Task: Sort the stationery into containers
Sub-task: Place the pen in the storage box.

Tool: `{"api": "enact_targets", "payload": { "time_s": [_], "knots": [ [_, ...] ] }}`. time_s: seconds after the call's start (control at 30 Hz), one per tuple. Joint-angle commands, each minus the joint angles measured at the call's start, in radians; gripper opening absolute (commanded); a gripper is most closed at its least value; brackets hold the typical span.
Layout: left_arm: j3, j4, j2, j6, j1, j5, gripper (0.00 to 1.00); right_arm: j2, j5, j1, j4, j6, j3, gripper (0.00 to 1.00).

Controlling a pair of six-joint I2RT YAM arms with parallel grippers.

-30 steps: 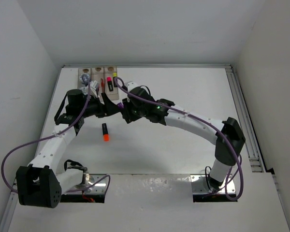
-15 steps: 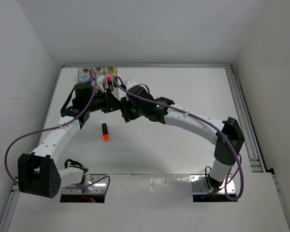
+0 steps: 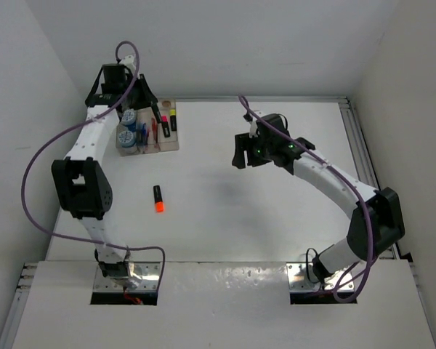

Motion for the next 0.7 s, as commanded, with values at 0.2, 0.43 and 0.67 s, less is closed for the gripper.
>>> {"api": "enact_targets", "payload": {
  "time_s": [0.2, 0.43, 0.67],
  "knots": [
    [0.201, -0.037, 0.267, 0.089, -0.058, -0.195, 0.00, -0.068, -0.152, -0.018, 0.039, 0.015, -0.028, 0.62],
    [0.184, -0.020, 0.318, 0.077, -0.072, -0.171, 0.00, -0.055, -0.167, -0.018, 0.056, 0.028, -0.054, 0.59],
    [0.204, -0.005, 0.387, 0.069, -0.086, -0.162, 0.01, -0.040, -0.181, -0.019, 0.063, 0.036, -0.062, 0.59]
  ]
}}
